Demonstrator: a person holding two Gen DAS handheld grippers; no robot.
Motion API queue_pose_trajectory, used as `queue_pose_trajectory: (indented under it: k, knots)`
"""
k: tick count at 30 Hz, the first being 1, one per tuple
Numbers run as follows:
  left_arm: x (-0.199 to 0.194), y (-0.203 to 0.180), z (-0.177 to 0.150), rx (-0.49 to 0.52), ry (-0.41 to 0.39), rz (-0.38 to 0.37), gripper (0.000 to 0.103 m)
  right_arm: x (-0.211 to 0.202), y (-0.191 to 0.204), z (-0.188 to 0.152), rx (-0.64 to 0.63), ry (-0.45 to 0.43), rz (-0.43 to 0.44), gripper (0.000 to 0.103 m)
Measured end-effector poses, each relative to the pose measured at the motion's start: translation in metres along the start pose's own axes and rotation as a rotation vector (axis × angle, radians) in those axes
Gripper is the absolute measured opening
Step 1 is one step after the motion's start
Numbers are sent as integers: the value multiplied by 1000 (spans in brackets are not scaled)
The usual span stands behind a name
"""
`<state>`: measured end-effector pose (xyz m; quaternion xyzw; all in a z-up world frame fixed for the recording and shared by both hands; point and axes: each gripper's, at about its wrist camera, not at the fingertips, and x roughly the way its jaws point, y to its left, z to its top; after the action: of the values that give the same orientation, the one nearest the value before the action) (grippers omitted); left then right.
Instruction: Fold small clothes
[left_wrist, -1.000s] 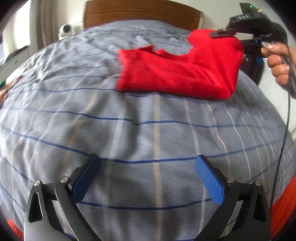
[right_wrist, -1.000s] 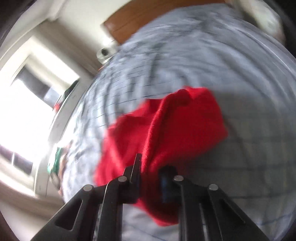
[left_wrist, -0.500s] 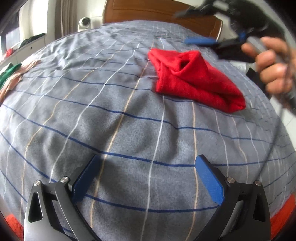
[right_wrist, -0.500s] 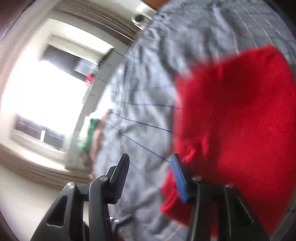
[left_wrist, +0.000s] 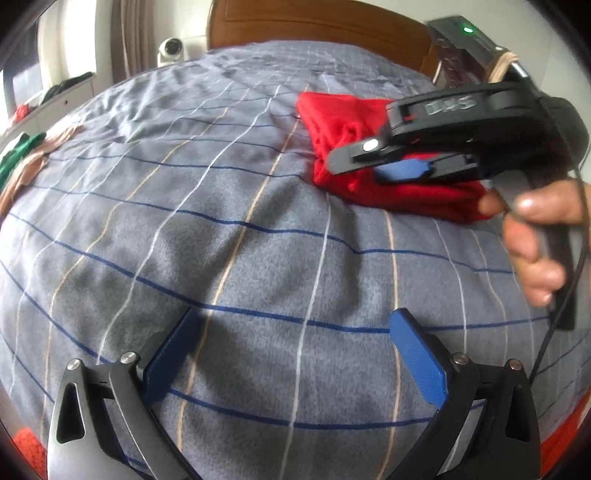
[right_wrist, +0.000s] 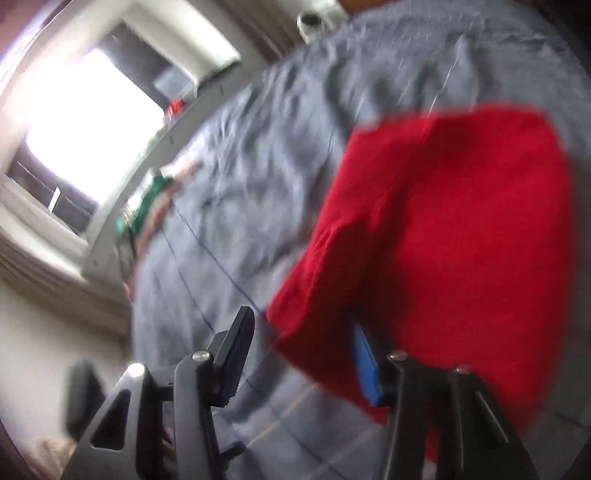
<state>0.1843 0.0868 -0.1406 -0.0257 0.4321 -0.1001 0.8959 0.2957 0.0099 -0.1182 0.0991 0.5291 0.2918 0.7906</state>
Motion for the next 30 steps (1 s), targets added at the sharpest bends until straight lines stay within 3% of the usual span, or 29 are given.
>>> queue_pose_trajectory:
  k: [3,7,10,12,16,22,24,26,28,30]
  knots:
    - [-1,1,0,1,1,-5,103,-9,5,-3,-18,-41,-30,51]
    - [1,2,2,-9,4,-9,103,-66,6,-10,-46,-150,-29,55]
    - [3,-1,2,-4,3,0,103,-102,-5,-23,-74,-207,-115,60]
    - [4,-2,1,5,2,11,103,-99,-20,-30,-39,-188,-151,60]
    - [5,-5,-3,32,-9,32,103,-65,-61,-47,129,-109,-123,60]
    - [2,-9,-4,64,-5,59,103,-99,-51,-62,147,-245,-105,60]
    - [-6,-7,8,64,19,-3,102,-119,-49,-68,116,-279,-128,67]
    - [-20,-3,32,25,-36,-137,102,-138,-56,-75,105,-309,-174,80]
    - [-23,-2,61,2,-55,-238,103,-147,-70,-78,124,-323,-210,82]
    - [-12,-4,101,-23,-23,-331,103,-151,-96,-76,196,-318,-228,82]
